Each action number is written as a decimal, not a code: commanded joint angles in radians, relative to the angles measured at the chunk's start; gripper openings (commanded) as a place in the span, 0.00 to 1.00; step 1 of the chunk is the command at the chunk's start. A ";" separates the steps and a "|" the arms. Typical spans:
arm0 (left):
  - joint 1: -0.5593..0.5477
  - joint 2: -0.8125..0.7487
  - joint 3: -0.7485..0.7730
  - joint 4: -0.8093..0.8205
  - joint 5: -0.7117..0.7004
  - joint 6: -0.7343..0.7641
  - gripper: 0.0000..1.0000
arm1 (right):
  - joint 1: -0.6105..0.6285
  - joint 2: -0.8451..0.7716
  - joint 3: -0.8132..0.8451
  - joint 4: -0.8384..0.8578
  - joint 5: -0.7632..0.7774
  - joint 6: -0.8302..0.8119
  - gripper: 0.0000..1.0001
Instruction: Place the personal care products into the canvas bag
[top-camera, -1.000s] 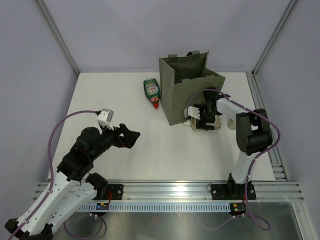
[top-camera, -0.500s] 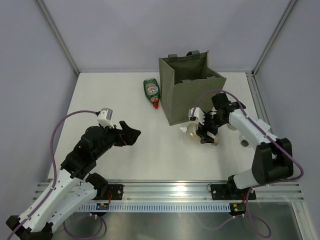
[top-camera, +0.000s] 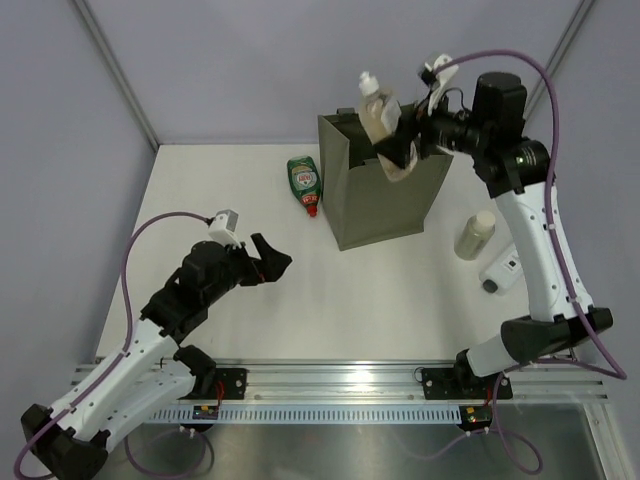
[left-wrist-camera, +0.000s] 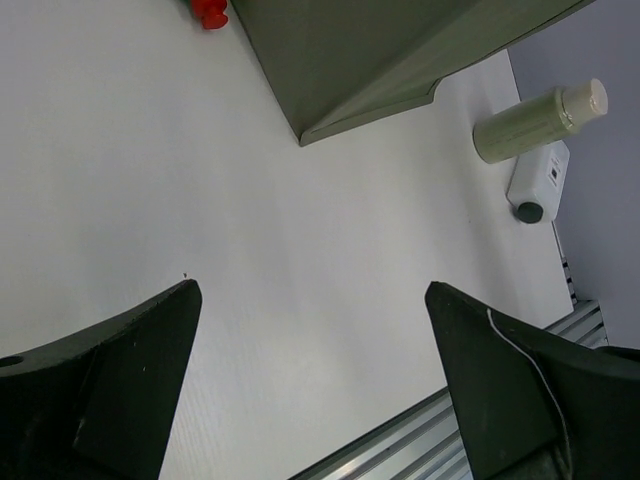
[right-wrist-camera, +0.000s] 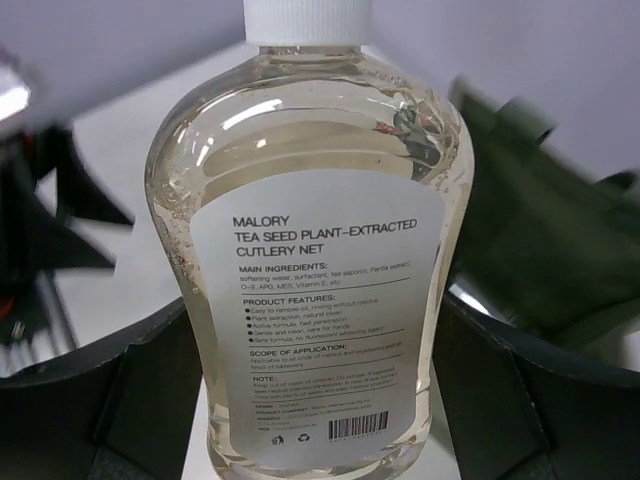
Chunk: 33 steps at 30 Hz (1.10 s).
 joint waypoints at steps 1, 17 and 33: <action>0.003 0.028 0.050 0.070 -0.023 -0.010 0.99 | 0.004 0.176 0.211 0.299 0.220 0.314 0.00; 0.164 0.430 0.237 0.164 0.064 0.010 0.99 | 0.009 0.228 0.011 0.478 0.230 0.067 0.42; 0.242 1.047 0.703 0.128 0.111 0.061 0.99 | -0.108 0.090 0.045 0.223 -0.005 0.061 0.99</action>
